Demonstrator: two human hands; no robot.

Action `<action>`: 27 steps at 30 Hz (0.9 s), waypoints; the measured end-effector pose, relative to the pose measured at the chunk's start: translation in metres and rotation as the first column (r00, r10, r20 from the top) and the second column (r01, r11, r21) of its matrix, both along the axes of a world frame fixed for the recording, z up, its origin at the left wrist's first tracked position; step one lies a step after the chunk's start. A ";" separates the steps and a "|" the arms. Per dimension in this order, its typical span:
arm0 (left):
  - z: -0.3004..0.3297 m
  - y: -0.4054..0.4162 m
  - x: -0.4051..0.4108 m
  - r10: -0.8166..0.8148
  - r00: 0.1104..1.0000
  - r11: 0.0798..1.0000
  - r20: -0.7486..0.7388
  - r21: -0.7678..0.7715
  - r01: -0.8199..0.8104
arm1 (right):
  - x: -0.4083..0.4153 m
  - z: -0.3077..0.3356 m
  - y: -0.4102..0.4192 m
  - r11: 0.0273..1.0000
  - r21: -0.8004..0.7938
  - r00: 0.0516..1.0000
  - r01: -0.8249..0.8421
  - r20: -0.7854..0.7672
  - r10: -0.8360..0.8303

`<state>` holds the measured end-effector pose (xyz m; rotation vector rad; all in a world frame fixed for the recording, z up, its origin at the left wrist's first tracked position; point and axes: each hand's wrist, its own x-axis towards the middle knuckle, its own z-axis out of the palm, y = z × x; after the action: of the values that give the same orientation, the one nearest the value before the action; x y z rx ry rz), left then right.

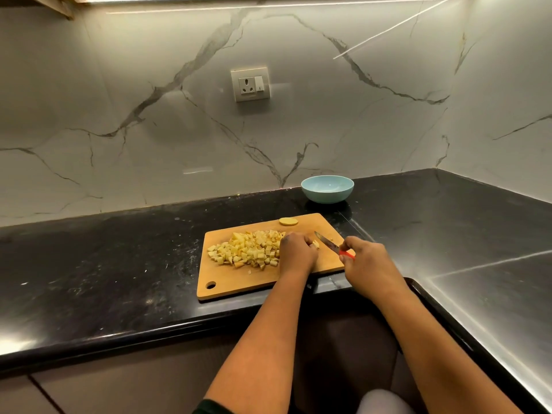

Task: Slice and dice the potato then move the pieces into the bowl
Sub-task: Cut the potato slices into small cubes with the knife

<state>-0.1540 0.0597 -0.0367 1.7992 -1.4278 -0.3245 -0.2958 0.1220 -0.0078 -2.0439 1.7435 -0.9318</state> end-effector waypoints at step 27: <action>-0.003 -0.007 0.004 -0.032 0.999 0.998 -0.016 0.061 0.032 | 0.036 -0.003 -0.003 0.998 0.070 0.966 -0.005 -0.257 0.023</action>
<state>-0.1498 0.0526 -0.0394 1.8207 -1.4517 -0.4014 -0.2593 0.1187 -0.0105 -2.2100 1.8568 -0.6131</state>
